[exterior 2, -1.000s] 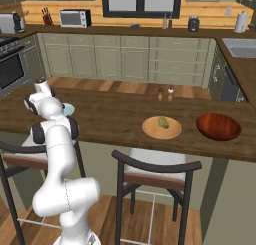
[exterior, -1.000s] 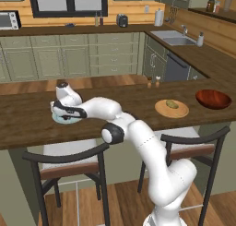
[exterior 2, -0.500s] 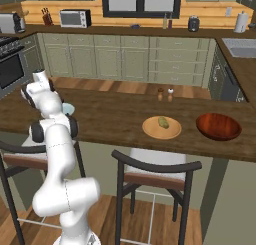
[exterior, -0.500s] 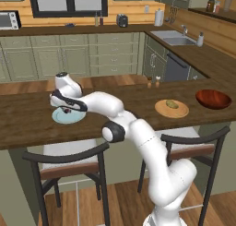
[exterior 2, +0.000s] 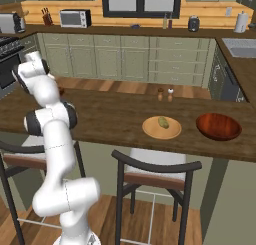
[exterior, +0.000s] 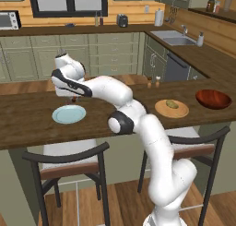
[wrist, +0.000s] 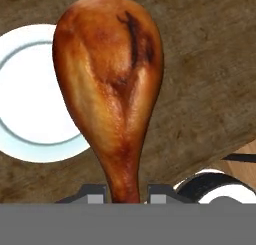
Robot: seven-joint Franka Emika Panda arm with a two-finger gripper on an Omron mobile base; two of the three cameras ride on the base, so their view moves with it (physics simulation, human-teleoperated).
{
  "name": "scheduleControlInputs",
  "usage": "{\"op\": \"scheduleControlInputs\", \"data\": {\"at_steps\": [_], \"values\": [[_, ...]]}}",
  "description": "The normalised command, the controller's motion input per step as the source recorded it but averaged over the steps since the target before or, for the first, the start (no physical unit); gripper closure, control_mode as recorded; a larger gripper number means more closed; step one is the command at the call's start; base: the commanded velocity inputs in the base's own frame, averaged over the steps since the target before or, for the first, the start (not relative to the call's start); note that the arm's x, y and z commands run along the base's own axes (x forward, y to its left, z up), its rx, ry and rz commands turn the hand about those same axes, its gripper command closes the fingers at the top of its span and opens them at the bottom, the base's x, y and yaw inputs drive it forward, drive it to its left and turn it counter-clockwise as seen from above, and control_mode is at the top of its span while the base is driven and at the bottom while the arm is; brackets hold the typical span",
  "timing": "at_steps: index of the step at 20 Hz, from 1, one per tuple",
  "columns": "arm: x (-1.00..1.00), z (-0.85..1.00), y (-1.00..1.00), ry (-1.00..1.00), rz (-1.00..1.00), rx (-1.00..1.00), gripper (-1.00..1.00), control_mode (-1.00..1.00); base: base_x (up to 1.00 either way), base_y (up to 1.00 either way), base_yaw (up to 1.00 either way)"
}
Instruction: Pick the chicken drumstick and potato from their plates and place them in the bowl. Then put the bowl in the fridge.
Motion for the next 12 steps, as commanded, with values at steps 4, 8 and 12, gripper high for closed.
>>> {"op": "scheduleControlInputs", "data": {"at_steps": [4,8,12], "values": [[-1.00,-0.55,-1.00,-0.17,0.00,0.07,1.00,-1.00,0.00,0.00,0.00],[-0.97,-0.26,-1.00,-0.22,0.00,0.14,1.00,-1.00,0.00,0.00,0.00],[-0.86,0.02,-1.00,-0.07,0.08,0.07,1.00,-1.00,0.00,0.00,0.00]]}}
